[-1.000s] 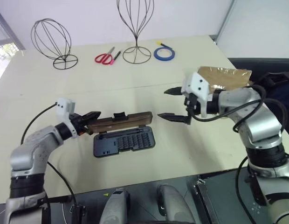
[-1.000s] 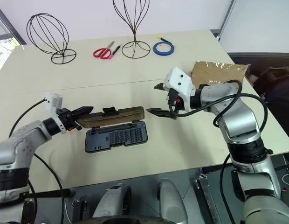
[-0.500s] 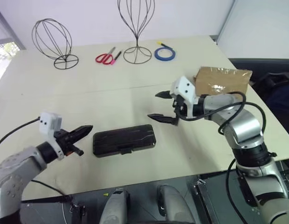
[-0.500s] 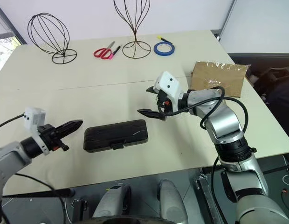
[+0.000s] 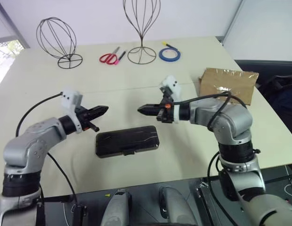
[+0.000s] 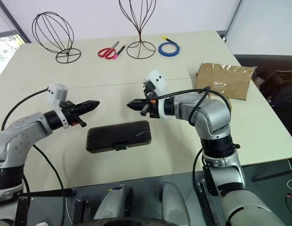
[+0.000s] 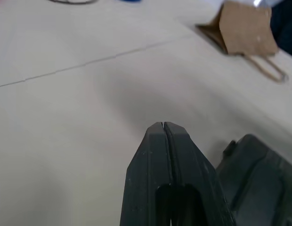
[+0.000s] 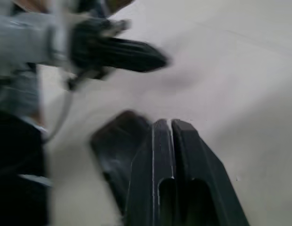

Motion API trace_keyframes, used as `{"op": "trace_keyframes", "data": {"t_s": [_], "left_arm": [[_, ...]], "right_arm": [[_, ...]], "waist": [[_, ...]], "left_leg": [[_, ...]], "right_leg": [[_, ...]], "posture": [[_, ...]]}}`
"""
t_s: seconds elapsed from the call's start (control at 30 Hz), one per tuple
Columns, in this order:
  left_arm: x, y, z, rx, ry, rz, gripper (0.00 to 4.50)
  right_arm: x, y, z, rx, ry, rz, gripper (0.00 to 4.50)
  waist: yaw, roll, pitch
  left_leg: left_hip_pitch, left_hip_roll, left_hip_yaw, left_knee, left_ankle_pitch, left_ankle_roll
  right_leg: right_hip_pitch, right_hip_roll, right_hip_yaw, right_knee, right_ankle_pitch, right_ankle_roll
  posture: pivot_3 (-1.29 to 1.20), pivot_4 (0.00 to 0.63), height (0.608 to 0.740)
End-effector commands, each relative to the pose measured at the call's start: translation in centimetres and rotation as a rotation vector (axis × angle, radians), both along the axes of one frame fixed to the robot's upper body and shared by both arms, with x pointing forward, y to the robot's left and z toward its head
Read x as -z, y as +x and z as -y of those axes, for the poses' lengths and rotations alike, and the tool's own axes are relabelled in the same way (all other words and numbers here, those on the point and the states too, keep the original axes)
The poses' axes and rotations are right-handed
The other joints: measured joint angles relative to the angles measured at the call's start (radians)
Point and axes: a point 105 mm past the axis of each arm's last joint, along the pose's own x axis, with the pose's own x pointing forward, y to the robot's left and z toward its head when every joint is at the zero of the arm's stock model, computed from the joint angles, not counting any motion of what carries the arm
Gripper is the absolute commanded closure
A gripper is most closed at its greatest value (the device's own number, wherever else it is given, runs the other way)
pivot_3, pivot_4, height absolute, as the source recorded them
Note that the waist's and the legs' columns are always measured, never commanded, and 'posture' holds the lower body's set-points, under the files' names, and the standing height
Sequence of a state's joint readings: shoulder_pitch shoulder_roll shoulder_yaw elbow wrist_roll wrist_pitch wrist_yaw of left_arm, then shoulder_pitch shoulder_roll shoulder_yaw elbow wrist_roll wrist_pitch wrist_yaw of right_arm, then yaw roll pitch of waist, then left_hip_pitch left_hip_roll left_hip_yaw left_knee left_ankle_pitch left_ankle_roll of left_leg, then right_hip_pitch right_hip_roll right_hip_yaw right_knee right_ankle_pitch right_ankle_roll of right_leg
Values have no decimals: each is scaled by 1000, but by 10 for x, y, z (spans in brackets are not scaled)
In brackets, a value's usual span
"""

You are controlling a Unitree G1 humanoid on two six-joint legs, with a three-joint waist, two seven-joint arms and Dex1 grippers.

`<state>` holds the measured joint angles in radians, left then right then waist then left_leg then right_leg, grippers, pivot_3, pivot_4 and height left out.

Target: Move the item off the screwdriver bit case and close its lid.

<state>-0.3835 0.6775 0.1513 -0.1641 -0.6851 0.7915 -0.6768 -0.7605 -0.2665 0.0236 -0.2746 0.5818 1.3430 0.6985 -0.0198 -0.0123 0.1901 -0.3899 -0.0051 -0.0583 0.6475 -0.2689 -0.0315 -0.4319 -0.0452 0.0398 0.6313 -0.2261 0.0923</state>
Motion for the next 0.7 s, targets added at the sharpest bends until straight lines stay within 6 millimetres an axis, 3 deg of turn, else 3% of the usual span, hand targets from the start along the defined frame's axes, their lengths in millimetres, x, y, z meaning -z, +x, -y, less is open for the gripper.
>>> {"op": "trace_keyframes", "data": {"t_s": [0.03,0.13,0.3,0.5,0.7], "left_arm": [[1,7,11,122,113,30,4500],[9,11,18,209,179,11,4500],[27,16,24,328,269,-41,4500],[26,22,33,385,278,-41,4500],[29,27,41,407,276,-42,4500]], "right_arm": [[1,-22,-5,-46,32,-136,4435],[9,-33,-8,-81,81,-232,4435],[58,-68,-22,-117,29,-459,4435],[68,-84,-37,-4,72,-663,4435],[82,-79,-43,184,49,-759,4435]], "waist": [[1,0,0],[1,0,0],[-3,0,0],[-26,0,0],[-27,0,0]], "left_leg": [[0,0,0,0,0,0],[0,0,0,0,0,0],[-1,0,1,0,0,0],[-1,1,0,0,0,0],[-1,1,1,0,0,1]], "right_leg": [[0,0,0,0,0,0],[0,0,0,0,0,0],[0,0,0,0,0,0],[-2,0,1,1,0,0],[-1,1,1,1,-1,1]], "posture": [[0,150,740],[0,150,740],[0,150,740],[0,150,740],[0,150,740]]}}
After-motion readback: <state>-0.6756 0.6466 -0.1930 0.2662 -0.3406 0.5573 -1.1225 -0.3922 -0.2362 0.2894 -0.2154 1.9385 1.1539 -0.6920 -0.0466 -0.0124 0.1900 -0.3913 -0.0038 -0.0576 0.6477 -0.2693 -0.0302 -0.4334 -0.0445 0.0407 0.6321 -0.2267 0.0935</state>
